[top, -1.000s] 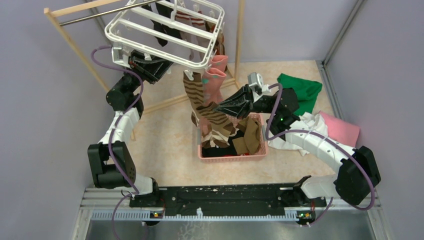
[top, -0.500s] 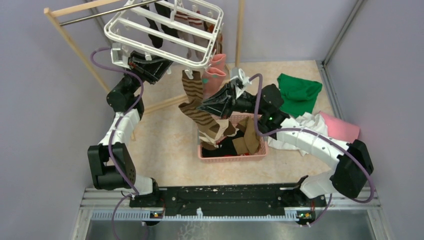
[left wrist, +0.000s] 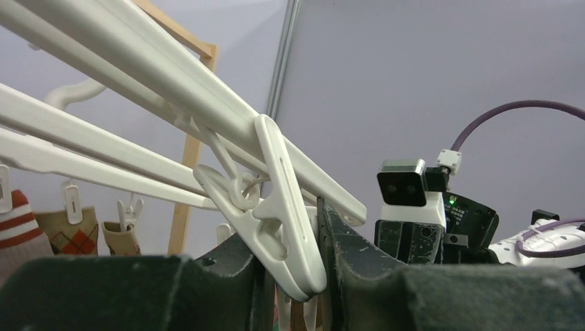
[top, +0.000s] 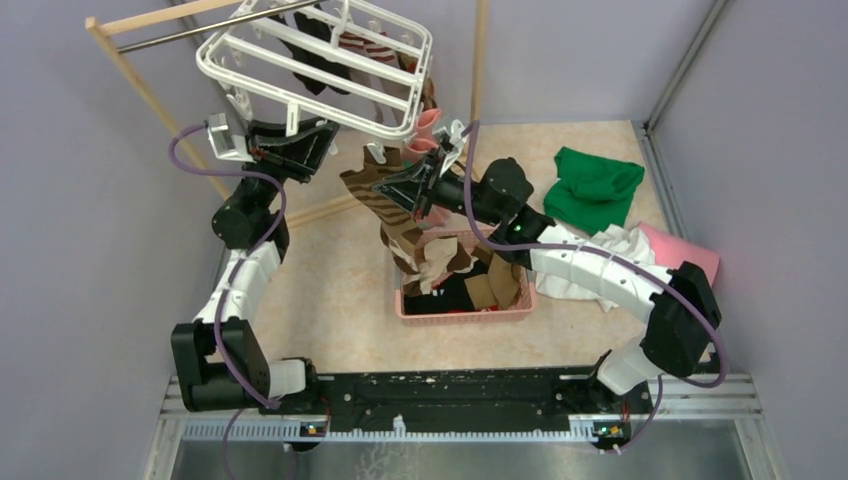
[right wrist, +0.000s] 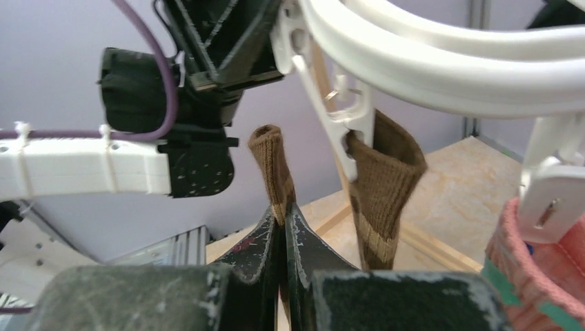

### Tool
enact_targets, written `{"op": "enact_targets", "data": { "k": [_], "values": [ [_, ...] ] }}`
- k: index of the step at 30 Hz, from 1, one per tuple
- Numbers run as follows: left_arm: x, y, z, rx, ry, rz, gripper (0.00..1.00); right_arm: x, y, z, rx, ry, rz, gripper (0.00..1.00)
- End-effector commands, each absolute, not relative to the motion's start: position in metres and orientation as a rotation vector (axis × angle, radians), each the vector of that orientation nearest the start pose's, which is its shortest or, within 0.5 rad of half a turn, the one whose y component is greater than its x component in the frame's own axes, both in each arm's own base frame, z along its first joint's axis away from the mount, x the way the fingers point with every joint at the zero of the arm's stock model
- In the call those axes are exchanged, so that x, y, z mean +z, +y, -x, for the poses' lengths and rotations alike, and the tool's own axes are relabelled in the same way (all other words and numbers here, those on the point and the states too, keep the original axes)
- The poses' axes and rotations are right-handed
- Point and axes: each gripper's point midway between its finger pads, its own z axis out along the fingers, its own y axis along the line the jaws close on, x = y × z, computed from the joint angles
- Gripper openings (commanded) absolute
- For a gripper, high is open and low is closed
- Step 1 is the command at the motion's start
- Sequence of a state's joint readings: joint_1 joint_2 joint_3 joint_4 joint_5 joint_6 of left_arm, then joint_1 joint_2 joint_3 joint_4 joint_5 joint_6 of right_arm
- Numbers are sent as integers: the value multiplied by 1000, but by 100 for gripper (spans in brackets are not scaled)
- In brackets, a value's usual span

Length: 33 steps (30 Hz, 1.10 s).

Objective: Clip the socks to the hanger
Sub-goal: Open the clamp at the hanger, then clamp the sock onto the hanger.

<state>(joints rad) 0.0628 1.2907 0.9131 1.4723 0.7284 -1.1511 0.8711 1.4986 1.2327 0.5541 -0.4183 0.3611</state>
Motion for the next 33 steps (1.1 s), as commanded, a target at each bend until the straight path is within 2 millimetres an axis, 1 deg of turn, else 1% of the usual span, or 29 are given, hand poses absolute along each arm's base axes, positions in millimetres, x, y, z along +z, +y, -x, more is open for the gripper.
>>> {"op": "enact_targets", "data": {
  "k": [1,7,12,17,21,26,33],
  "values": [
    [501,-126,-278,-1128,707,-414,5,426,430,-257,1275,1199,628,0],
    [499,-126,-280,-1129,709,-408,5,436,436,-268,1250,1173,589,0],
    [498,-125,-283,-1134,707,-407,5,443,441,-274,1241,1148,578,0],
    [497,-125,-286,-1138,703,-405,5,451,446,-273,1248,1119,582,0],
    [497,-125,-287,-1138,699,-405,5,452,448,-270,1252,1100,601,0],
    [499,-124,-287,-1139,691,-405,4,448,447,-265,1245,1088,634,0],
    [501,-124,-287,-1147,681,-407,4,438,444,-258,1245,1107,661,0]
  ]
}}
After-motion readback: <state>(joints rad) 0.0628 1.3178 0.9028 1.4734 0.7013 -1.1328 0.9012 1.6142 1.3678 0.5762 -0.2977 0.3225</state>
